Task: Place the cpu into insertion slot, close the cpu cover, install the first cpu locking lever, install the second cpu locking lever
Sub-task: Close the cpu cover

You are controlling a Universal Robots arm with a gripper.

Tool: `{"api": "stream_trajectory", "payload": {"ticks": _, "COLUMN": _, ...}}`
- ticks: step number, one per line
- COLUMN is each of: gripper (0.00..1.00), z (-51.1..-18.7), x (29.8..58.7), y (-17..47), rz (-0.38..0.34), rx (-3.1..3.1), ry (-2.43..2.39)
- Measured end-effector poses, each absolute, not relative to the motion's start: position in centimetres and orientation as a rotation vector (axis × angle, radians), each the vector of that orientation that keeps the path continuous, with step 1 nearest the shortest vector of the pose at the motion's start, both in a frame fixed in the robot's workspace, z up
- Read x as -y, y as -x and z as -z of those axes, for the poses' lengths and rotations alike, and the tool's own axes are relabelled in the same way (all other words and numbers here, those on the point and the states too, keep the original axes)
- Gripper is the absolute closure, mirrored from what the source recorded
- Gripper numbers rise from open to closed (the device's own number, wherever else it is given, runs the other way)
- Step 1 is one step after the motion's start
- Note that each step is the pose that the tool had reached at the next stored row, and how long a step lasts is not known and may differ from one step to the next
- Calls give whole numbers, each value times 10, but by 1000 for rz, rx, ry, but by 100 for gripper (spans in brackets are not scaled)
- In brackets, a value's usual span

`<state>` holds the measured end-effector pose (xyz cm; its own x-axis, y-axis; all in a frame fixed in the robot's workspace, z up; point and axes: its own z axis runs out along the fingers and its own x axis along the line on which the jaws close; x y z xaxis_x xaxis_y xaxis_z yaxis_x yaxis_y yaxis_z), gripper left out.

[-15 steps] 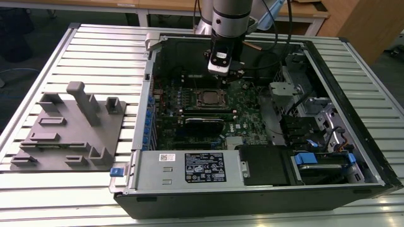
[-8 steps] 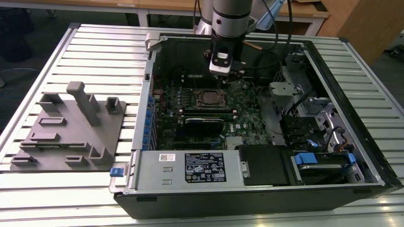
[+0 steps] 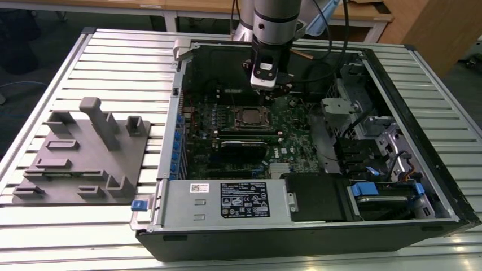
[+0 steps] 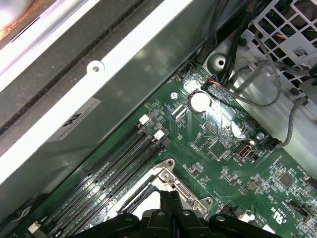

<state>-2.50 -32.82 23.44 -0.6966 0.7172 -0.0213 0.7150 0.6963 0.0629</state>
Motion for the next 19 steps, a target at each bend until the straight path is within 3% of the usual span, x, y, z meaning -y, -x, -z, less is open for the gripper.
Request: {"api": "stream_trajectory", "payload": {"ticks": 19, "gripper": 90, "z": -234, "x": 328, "y": 25, "rz": -77, "rx": -2858, "ry": -1193}}
